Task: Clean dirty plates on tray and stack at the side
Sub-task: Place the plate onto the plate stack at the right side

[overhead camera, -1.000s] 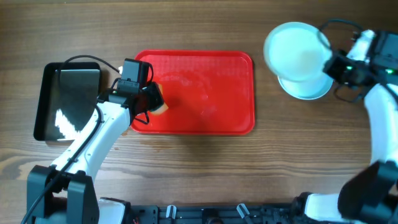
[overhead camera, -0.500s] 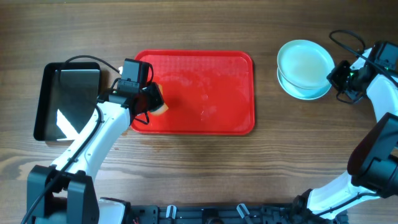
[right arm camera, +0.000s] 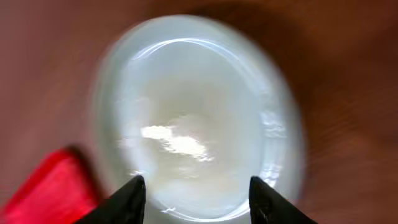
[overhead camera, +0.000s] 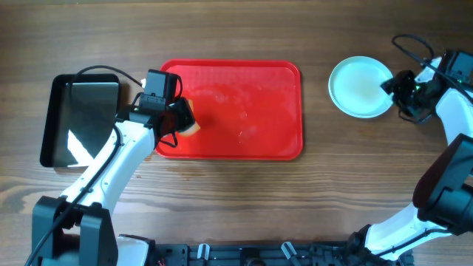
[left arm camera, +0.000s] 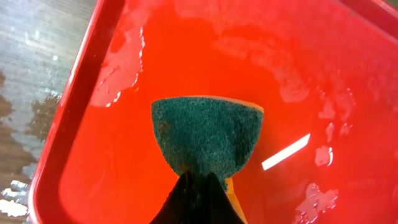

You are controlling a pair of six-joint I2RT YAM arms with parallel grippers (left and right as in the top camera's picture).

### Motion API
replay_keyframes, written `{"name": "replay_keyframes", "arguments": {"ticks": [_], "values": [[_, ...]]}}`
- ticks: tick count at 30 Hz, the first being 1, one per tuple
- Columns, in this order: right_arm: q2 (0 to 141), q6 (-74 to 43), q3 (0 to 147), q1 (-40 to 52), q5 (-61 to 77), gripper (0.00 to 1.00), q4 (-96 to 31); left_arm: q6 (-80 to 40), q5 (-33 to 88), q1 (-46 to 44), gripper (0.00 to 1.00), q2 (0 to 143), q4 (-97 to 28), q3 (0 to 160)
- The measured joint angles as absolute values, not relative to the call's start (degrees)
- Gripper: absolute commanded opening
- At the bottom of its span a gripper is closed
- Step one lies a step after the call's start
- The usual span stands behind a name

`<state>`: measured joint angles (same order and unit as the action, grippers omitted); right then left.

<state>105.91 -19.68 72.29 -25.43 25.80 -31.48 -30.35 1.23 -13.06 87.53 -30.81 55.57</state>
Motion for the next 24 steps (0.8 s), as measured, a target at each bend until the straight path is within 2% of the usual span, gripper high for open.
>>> {"name": "replay_keyframes", "arguments": {"ticks": [3, 6, 7, 12, 18, 22, 24], "values": [[105.91, -21.04, 72.29, -23.64, 36.75, 0.58, -31.03, -29.85, 1.23, -13.06, 0.04, 87.55, -26.98, 55.48], [105.91, -21.21, 72.38, -16.88, 42.04, 0.60, -33.39, -27.40, 1.19, -13.06, 0.04, 87.55, -23.03, 55.46], [105.91, -20.95, 72.38, -13.17, 42.81, 0.81, -34.48, -26.24, 0.97, -13.06, 0.04, 87.55, -22.28, 55.46], [105.91, -20.40, 72.38, 3.27, 38.33, 1.00, -36.32, -22.94, -9.82, -12.34, 0.04, 87.55, -21.85, 55.46], [105.91, -21.26, 72.38, 17.06, 32.32, 1.00, -36.95, -25.28, -21.52, -2.44, 0.04, 87.55, -23.38, 55.46], [105.91, -24.51, 72.38, 24.12, 30.92, 1.00, -36.38, -27.57, -21.91, 6.39, 0.07, 87.55, -24.47, 55.46], [105.91, -25.71, 72.38, 26.13, 29.98, 1.00, -36.42, -28.91, -20.67, 10.72, 0.11, 87.55, -25.10, 55.46]]}}
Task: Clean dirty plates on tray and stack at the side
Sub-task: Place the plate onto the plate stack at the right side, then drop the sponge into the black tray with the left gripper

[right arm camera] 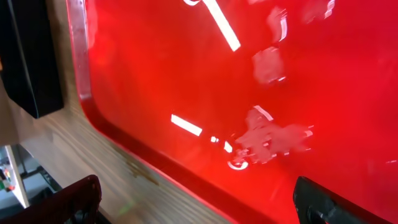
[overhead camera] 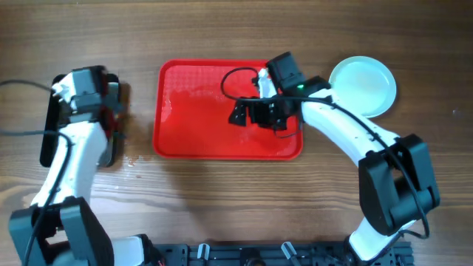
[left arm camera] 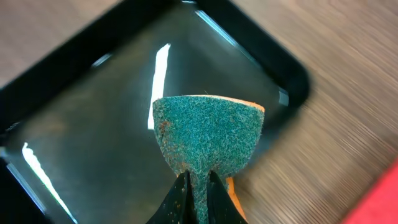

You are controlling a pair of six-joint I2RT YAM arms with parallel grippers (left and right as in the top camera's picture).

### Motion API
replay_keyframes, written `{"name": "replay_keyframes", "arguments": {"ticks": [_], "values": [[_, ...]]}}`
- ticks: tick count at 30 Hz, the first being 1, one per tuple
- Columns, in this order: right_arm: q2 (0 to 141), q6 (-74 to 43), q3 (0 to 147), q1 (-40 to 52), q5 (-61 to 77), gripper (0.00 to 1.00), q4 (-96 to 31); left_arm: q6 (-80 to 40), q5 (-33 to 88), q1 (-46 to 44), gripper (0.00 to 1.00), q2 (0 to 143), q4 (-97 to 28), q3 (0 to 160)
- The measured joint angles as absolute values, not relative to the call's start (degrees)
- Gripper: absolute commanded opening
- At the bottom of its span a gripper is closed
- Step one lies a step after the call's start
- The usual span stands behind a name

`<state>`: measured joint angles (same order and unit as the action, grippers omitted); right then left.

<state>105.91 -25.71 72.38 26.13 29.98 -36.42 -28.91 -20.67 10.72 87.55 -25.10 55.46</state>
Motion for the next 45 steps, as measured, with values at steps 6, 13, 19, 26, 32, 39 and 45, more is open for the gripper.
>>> {"name": "replay_keyframes", "arguments": {"ticks": [6, 13, 19, 26, 32, 39, 45], "values": [[105.91, -26.35, 72.38, 28.27, 29.04, 1.00, -37.17, -31.88, -19.38, 18.72, 0.44, 89.58, -25.78, 55.46], [105.91, -26.37, 72.38, 28.95, 27.77, 1.00, -37.32, -32.95, -12.97, 21.71, 0.61, 92.14, -25.06, 55.46], [99.68, -26.33, 72.36, 28.95, 24.97, 1.00, -42.04, -33.10, -3.20, 19.90, 0.95, 80.64, -26.96, 55.24], [79.40, -26.39, 72.53, 33.95, 15.66, 1.00, -58.57, -33.54, 4.97, 18.31, 1.00, 66.67, -39.31, 55.44], [70.15, -32.93, 69.14, 49.98, 3.92, 1.00, -63.22, -33.54, 6.07, 18.31, 1.00, 66.41, -43.83, 55.44], [67.26, -34.96, 68.73, 53.47, -1.61, 1.00, -63.02, -33.54, 6.11, 18.31, 1.00, 66.43, -43.94, 55.44], [67.26, -35.35, 68.73, 53.47, -2.02, 1.00, -63.02, -33.54, 6.13, 18.31, 1.00, 66.43, -43.94, 55.44]]}}
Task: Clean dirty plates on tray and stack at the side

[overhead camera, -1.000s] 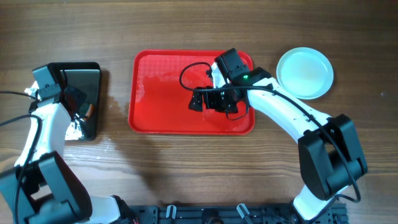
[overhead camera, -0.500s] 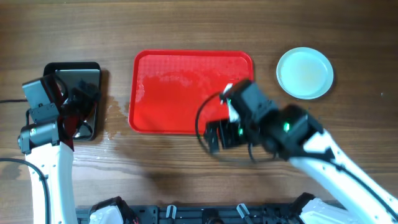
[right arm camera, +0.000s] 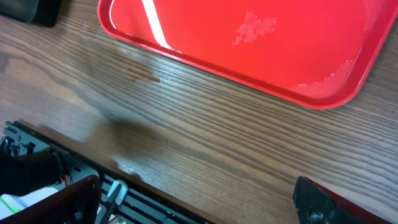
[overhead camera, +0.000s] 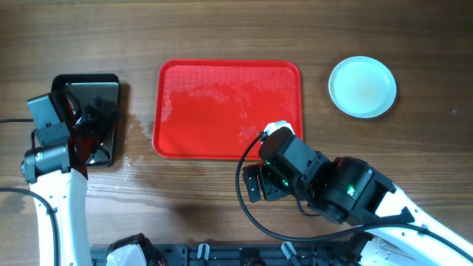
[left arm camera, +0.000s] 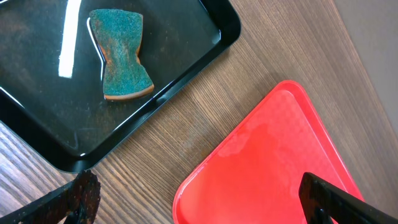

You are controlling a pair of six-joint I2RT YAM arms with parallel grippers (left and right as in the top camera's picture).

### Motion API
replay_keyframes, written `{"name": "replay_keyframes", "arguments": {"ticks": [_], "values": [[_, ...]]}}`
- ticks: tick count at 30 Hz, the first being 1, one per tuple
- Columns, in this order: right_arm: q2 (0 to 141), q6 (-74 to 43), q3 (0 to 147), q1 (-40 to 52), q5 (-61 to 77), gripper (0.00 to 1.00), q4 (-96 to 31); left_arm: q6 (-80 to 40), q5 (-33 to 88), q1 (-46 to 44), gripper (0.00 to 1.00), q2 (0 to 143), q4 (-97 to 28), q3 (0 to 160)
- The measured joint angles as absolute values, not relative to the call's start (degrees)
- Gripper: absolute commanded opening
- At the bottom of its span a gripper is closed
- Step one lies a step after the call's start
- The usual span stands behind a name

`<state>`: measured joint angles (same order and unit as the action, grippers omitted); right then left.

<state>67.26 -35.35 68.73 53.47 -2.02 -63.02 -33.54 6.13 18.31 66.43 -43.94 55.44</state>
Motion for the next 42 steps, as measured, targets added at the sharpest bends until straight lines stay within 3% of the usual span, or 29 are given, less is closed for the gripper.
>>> {"name": "replay_keyframes", "arguments": {"ticks": [10, 15, 20, 27, 34, 42], "values": [[67.05, -32.97, 67.85, 53.21, -2.59, 1.00, -64.58, -33.54, 6.13, 18.31, 1.00, 66.43, -43.97, 55.44], [61.84, -28.97, 58.74, 47.37, -1.89, 1.00, -46.85, -33.54, 6.13, 18.31, 1.00, 66.43, -43.92, 55.44], [51.64, -27.55, 40.73, 33.23, 3.68, 1.00, -25.23, -33.54, 6.15, 18.31, 1.00, 66.43, -43.99, 55.44], [31.81, -27.09, 19.88, 14.46, 11.92, 1.00, -4.23, -33.54, 6.15, 18.31, 1.00, 66.43, -43.97, 55.44], [10.09, -26.65, 8.67, 5.82, 13.52, 1.00, -1.04, -33.54, 6.15, 18.31, 1.00, 66.46, -44.05, 55.44], [4.34, -26.68, 3.57, 2.55, 13.47, 1.00, 0.12, -33.54, 6.15, 18.31, 1.00, 66.46, -44.12, 55.44]]}}
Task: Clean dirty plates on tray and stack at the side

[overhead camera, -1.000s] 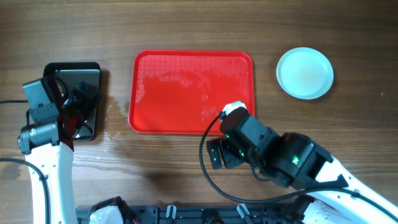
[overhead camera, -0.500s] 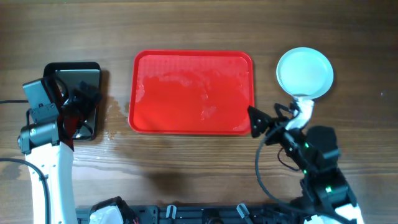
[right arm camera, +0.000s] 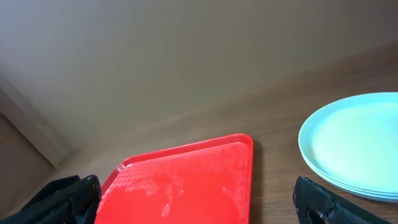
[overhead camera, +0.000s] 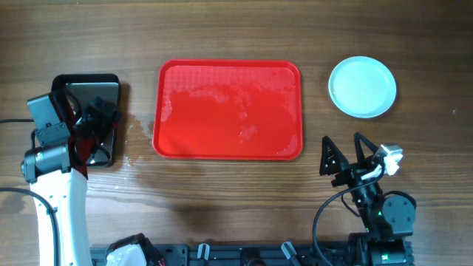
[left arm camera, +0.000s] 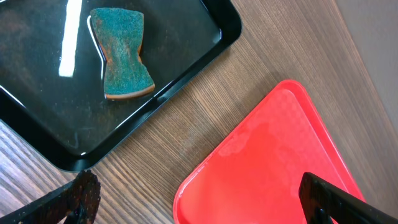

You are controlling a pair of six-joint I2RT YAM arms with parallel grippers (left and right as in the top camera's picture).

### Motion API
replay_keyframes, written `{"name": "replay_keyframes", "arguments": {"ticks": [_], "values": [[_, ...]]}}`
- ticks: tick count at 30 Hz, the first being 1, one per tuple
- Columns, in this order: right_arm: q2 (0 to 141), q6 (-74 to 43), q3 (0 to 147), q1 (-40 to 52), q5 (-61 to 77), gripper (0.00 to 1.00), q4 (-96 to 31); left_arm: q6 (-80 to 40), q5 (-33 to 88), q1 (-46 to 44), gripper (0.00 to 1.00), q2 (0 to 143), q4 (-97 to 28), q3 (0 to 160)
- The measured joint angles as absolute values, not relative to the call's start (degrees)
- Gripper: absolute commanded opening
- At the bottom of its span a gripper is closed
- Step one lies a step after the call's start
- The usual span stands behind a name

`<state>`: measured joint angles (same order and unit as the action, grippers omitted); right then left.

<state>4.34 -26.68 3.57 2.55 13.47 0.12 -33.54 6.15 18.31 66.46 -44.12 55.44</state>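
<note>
The red tray (overhead camera: 229,111) lies wet and bare mid-table, also in the left wrist view as tray (left arm camera: 273,155) and in the right wrist view as tray (right arm camera: 186,180). The pale plates (overhead camera: 362,86) sit stacked to its right on the wood, with stacked rims (right arm camera: 357,146) showing. My left gripper (left arm camera: 199,208) hangs open over the wood between the black tray and the red one. At the near right edge my right gripper (overhead camera: 342,154) is open and empty, level with the table and facing the tray and plates.
A black tray (overhead camera: 85,118) at the far left holds the green and orange sponge (left arm camera: 121,53). Water spots mark the wood (overhead camera: 137,137) between the two trays. A cable runs from the right arm's base (overhead camera: 380,214).
My right arm has gone from just in front of the red tray's front edge to the table's near right edge; its camera now looks level across the table. The left arm and sponge are unchanged.
First my left gripper held the sponge over the red tray's left end while the right stood open at the plate. Then the sponge was over the black tray and the right gripper over the red tray. Later the sponge lay released there; both grippers are now empty.
</note>
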Motion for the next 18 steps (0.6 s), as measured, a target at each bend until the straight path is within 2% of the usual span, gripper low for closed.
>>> {"name": "replay_keyframes", "arguments": {"ticks": [8, 18], "values": [[1.10, -24.49, 0.54, 0.16, 10.59, 1.00, 2.04, -33.54, 6.15, 18.31, 1.00, 66.46, -44.12, 55.44], [1.10, -5.15, 0.45, -4.34, 9.58, 1.00, 0.43, -33.54, 6.15, 18.31, 1.00, 66.46, -44.12, 55.44]]}}
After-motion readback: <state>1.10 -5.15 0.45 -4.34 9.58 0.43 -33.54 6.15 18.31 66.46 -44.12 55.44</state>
